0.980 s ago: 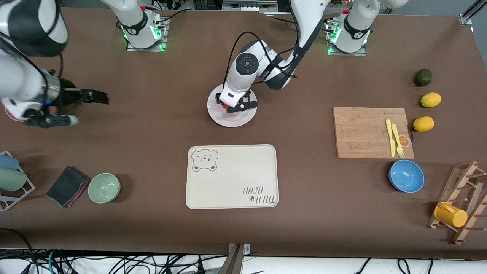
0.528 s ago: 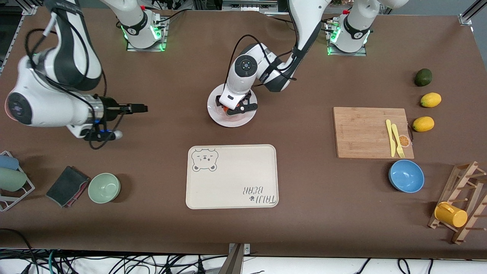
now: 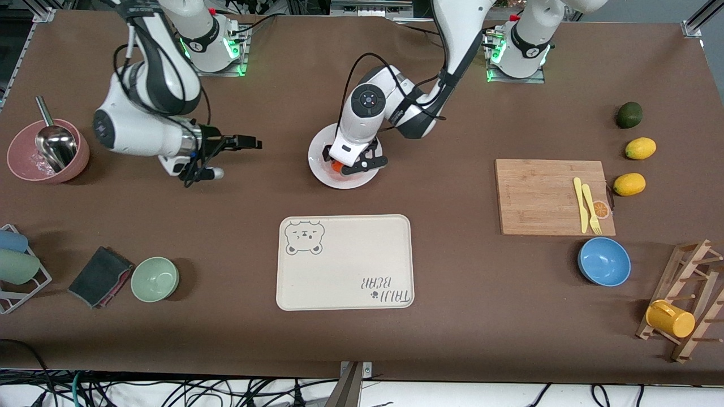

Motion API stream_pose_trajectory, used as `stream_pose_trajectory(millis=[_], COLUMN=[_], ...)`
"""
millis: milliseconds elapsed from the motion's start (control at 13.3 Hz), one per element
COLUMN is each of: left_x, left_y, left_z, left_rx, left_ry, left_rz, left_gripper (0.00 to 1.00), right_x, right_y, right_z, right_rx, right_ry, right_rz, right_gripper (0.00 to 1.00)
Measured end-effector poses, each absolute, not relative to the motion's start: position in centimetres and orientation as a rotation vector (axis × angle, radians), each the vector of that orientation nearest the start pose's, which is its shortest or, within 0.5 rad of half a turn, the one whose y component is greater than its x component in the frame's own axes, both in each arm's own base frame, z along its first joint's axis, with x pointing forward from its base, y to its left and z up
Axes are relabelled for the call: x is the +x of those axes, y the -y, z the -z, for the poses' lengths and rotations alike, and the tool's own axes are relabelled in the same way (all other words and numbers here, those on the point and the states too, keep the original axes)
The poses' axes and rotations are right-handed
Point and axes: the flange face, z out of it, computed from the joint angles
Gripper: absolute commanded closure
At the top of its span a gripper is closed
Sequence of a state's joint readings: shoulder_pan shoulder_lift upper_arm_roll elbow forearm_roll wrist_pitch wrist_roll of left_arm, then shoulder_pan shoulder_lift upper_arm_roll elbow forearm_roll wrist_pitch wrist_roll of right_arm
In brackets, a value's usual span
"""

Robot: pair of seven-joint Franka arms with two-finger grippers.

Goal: Place orange and plate with both arms
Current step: 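Lower the orange onto the plate while the right gripper nears the rim, then draw back the left gripper while the right gripper grasps the plate rim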

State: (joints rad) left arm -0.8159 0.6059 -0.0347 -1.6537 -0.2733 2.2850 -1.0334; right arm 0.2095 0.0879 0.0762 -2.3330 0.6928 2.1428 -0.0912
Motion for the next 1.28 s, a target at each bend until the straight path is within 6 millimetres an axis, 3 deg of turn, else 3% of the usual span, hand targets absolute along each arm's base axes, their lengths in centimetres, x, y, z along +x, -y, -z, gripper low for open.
stream_pose_trajectory(millis=[151,302,452,754,980,1055,1206,1281], left_x=[48.9,52.7,54.7,56.2,55.2,54.7,53.7,53.4], left_y=[47.1,39.9,31.9,16.9,6.2,3.2,-0.3,-0.6], left_z=[-32.1,-38.8,-43.6,-50.1,-54.0,-54.9,-56.3,-56.7], left_rx=[-3.19,-3.186,-3.206,-3.171,-3.182,-3.19,-3.191,-3.165], left_ry=[0.659,0.685,0.571,0.202,0.083,0.085,0.105,0.101], left_rz=[-0.265,-0.215,-0.209,-0.156,-0.187,-0.193,-0.199,-0.193], left_gripper=[0.0,0.0,0.0,0.0,0.0,0.0,0.01,0.01], right_x=[43.2,40.9,39.9,38.5,38.8,38.9,39.1,39.1], right_y=[-19.3,-21.5,-21.6,-21.3,-22.8,-23.4,-24.6,-25.2], right_z=[-26.2,-24.1,-21.7,-16.3,-15.4,-15.2,-14.7,-14.4], right_rx=[-2.57,-2.507,-2.427,-2.316,-2.305,-2.311,-2.331,-2.335], right_ry=[-0.159,-0.184,-0.18,-0.169,-0.154,-0.144,-0.117,-0.095], right_rz=[-0.348,-0.308,-0.289,-0.248,-0.252,-0.249,-0.24,-0.237], right_gripper=[0.0,0.0,0.0,0.0,0.02,0.11,0.67,0.83])
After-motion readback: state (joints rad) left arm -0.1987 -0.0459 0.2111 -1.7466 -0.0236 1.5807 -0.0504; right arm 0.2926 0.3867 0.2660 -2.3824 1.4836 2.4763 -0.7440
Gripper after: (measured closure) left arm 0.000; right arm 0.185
